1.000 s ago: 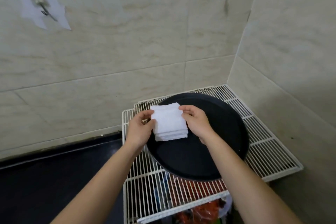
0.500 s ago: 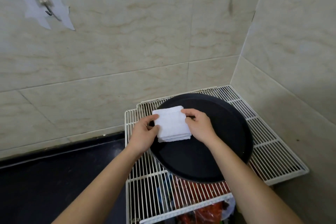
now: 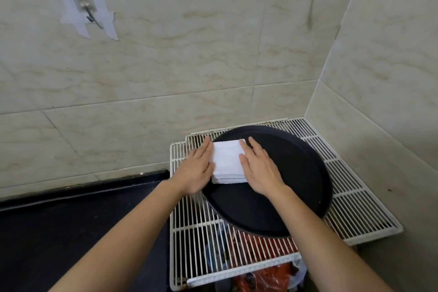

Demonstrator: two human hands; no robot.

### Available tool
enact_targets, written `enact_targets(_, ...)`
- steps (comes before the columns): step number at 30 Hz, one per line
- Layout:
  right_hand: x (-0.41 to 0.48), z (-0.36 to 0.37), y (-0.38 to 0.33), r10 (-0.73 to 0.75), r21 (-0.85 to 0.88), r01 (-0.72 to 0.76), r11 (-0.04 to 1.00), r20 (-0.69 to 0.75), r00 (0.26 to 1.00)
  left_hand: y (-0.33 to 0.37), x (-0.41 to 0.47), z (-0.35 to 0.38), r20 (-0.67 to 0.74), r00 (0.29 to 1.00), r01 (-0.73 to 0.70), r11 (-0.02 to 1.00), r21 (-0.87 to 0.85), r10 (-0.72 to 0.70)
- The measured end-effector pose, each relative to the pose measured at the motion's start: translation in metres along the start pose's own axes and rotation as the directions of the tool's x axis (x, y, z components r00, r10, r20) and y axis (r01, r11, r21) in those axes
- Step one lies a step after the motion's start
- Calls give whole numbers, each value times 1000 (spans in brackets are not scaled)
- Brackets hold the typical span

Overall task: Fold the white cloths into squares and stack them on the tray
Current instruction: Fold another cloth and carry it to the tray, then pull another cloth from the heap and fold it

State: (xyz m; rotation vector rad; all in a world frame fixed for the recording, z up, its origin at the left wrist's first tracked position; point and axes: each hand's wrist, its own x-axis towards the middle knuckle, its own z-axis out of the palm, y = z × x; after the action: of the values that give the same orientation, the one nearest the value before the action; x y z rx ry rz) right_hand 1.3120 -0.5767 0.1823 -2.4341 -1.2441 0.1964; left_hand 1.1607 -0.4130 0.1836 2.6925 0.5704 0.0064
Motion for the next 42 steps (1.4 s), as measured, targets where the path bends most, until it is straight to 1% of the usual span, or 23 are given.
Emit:
enact_targets(2, -2, -9, -3, 23, 93, -16, 996, -79, 997, -2, -6, -11, -66, 998, 24, 1000, -5, -24)
enact_targets(4, -1, -20, -11, 24, 123, -4, 992, -162, 986, -6, -19, -28, -206, 974, 95, 995, -21, -97)
enact_targets(6, 1, -28, -27, -21, 80, 41, 996, -235, 972, -16, -42, -47, -345, 921, 207, 977, 43, -180)
enact_targets(8, 6, -29, -51, -93, 28, 106, 994, -291, 952, -29, -71, -62, -471, 854, 305, 946, 108, -221)
enact_targets(10, 13, -20, -85, -192, 10, 207, 978, -335, 922, -47, -108, -72, -528, 807, 385, 914, 130, -265)
enact_targets(12, 20, -4, -119, -285, -4, 303, 953, -353, 891, -67, -142, -75, -550, 775, 463, 872, 161, -310)
enact_targets(17, 6, 62, -221, -498, -21, 506, 862, -218, 839, -117, -249, -68, -588, 665, 676, 705, 214, -460)
enact_targets(20, -24, 99, -287, -582, 2, 590, 808, -159, 798, -146, -322, -75, -609, 569, 781, 594, 191, -552)
enact_targets(24, -75, 138, -376, -678, -25, 678, 735, -75, 732, -184, -428, -89, -646, 441, 870, 473, 138, -624)
enact_targets(27, -107, 164, -437, -741, -64, 739, 671, -61, 668, -212, -503, -99, -664, 374, 900, 427, 90, -647)
enact_targets(29, -124, 182, -472, -756, -91, 751, 654, -56, 652, -229, -549, -101, -672, 341, 912, 404, 67, -657)
enact_targets(30, -142, 198, -503, -769, -91, 764, 639, -50, 637, -244, -589, -101, -673, 324, 919, 389, 57, -665)
enact_targets(33, -190, 242, -583, -792, -84, 788, 609, -11, 611, -284, -690, -99, -682, 288, 938, 341, 59, -672)
enact_targets(36, -231, 269, -650, -811, -69, 812, 580, 39, 583, -313, -768, -102, -667, 257, 949, 314, 35, -699)
enact_targets(39, -260, 282, -702, -836, -60, 838, 543, 61, 546, -340, -819, -111, -681, 244, 952, 305, 32, -691)
enact_targets(42, -274, 294, -748, -851, -52, 852, 520, 52, 523, -371, -847, -121, -691, 221, 948, 319, -15, -689)
